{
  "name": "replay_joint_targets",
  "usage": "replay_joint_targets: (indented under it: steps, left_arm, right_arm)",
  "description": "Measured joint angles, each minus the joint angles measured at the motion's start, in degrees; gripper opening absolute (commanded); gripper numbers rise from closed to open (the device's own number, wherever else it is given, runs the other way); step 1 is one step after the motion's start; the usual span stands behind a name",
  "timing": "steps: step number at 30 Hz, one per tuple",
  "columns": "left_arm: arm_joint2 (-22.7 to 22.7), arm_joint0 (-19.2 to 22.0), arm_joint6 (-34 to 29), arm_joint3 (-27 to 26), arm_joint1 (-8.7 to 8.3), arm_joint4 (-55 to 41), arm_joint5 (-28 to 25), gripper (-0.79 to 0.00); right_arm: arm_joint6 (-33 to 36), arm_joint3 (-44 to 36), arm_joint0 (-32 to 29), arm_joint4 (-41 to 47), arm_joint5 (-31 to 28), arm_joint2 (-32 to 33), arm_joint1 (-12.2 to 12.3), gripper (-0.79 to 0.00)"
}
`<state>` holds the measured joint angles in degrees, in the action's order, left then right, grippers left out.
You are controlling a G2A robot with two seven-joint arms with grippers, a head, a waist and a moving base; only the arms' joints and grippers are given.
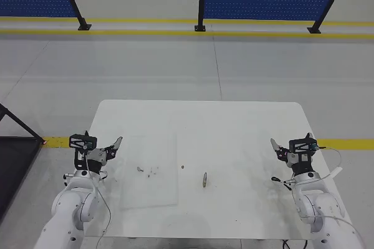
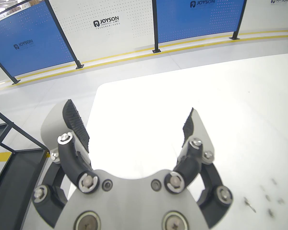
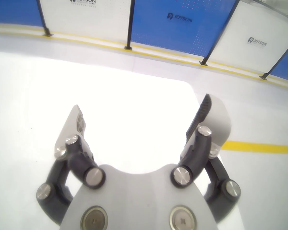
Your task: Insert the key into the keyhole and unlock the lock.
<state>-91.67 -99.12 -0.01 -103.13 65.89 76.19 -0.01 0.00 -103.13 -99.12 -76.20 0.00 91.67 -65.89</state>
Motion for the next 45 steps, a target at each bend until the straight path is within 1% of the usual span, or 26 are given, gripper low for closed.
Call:
replay_joint_targets:
  steps: [2,5,8,11,14,15,18,20,23,26,29,33,36,39,45]
  left_arm:
    - [0.2,0.1,-0.6,-0.1,0.09,-1.2,-0.6,0.000]
    - [-0.1,0.2,-3.3,-1.6,0.13,-4.2,-2.3,0.000]
    - [-0.5,0.0,-7.1,-4.3,0.08,-6.4,-4.5,0.000]
    - [-0.9,0.0,-13.0,-7.2,-0.03,-9.1,-6.5,0.000]
    - [-1.1,0.7,-22.9,-9.0,-0.26,-11.2,-8.0,0.000]
    - [-1.2,1.6,-27.3,-9.2,-0.30,-13.2,-8.4,0.000]
    - [-1.2,3.9,-36.9,-9.3,-0.38,-19.4,-8.1,0.000]
    - [-1.1,5.2,-42.0,-9.7,-0.40,-23.4,-7.5,0.000]
    - [-1.3,6.6,-49.1,-10.6,-0.47,-29.9,-6.1,0.000]
    - [-1.2,7.2,-54.9,-11.5,-0.52,-34.0,-2.9,0.000]
    - [-0.9,7.5,-59.4,-12.9,-0.48,-38.5,1.7,0.000]
    - [0.0,8.0,-66.3,-15.7,-0.57,-40.0,10.8,0.000]
    - [0.5,9.1,-70.3,-16.4,-0.73,-41.2,14.2,0.000]
    - [1.5,9.9,-72.0,-15.9,-0.89,-40.3,16.4,0.000]
    - [3.4,10.0,-71.6,-15.5,-1.14,-37.9,17.6,0.000]
  right_arm:
    - [0.0,0.0,0.0,0.0,0.0,0.0,0.0,0.000]
    - [0.0,0.0,0.0,0.0,0.0,0.0,0.0,0.000]
    - [0.0,0.0,0.0,0.0,0.0,0.0,0.0,0.000]
    - [0.0,0.0,0.0,0.0,0.0,0.0,0.0,0.000]
    - [0.0,0.0,0.0,0.0,0.0,0.0,0.0,0.000]
    - [0.0,0.0,0.0,0.0,0.0,0.0,0.0,0.000]
    - [0.0,0.0,0.0,0.0,0.0,0.0,0.0,0.000]
    - [0.0,0.0,0.0,0.0,0.0,0.0,0.0,0.000]
    - [0.0,0.0,0.0,0.0,0.0,0.0,0.0,0.000]
    - [0.0,0.0,0.0,0.0,0.0,0.0,0.0,0.000]
    - [0.0,0.0,0.0,0.0,0.0,0.0,0.0,0.000]
    - [0.0,0.0,0.0,0.0,0.0,0.0,0.0,0.000]
    - [0.0,0.0,0.0,0.0,0.0,0.0,0.0,0.000]
    - [0.0,0.0,0.0,0.0,0.0,0.0,0.0,0.000]
    - [0.0,0.0,0.0,0.0,0.0,0.0,0.0,0.000]
